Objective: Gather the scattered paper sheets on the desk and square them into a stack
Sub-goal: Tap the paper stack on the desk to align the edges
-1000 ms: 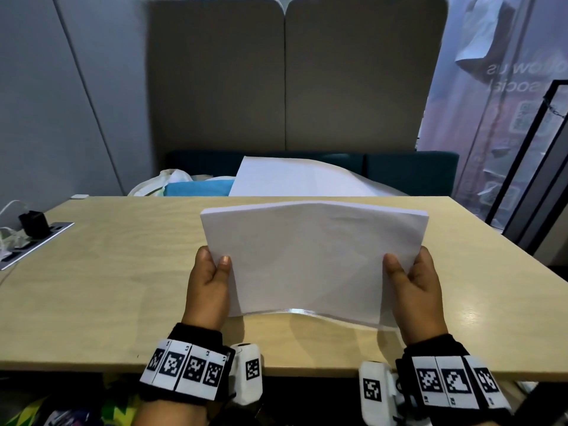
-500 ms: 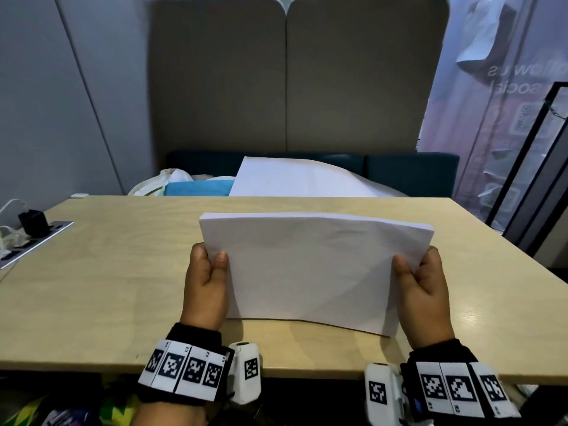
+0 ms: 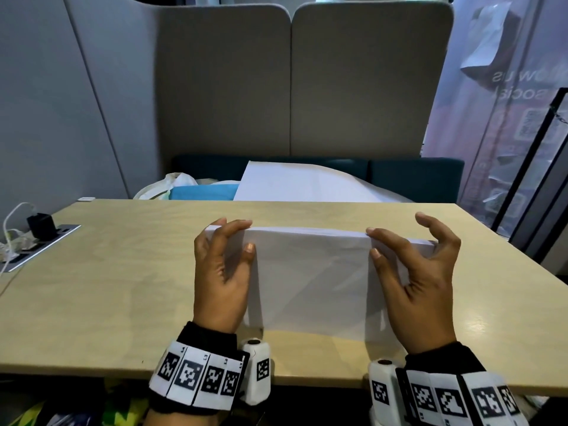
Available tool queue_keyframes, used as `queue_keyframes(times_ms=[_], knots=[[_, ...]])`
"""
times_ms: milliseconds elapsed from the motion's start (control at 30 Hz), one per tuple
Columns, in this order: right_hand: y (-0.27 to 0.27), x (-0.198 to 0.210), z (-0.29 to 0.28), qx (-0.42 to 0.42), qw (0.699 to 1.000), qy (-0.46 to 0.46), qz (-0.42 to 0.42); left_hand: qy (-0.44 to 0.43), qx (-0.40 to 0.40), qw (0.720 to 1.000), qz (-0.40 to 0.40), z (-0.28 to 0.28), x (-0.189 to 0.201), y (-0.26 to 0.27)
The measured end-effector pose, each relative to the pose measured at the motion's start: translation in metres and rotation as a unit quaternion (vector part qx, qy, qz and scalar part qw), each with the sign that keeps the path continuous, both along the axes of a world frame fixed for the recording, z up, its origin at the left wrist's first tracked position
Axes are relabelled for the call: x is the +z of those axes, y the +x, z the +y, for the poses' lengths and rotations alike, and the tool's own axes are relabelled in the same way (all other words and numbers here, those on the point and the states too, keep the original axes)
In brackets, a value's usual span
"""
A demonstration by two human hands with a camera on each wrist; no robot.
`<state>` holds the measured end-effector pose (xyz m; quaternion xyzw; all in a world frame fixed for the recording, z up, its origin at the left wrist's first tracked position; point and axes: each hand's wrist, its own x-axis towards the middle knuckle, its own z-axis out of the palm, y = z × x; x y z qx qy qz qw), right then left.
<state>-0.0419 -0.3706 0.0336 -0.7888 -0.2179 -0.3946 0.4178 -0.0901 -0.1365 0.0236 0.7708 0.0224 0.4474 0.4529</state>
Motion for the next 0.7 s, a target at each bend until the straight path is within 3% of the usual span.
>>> queue_keyframes(times_ms=[133,467,600,700], knots=[[0.001,0.001,-0.002,0.009,1.0,0.005,0.006,0.004,-0.006,1.0,-0.01,0.003,-0.003,-0.001],[0.007,-0.011,-0.012,0.05,0.99,0.12,0.061,-0.119,-0.031,0.992,-0.015,0.007,-0.006,0.002],[0.009,-0.02,-0.012,0.128,0.947,0.258,0.141,-0.211,-0.053,0.976,0.007,0.012,-0.015,0.009],[0.01,-0.029,-0.012,0.148,0.919,0.311,0.191,-0.238,-0.068,0.968,0.047,0.014,-0.024,0.01]])
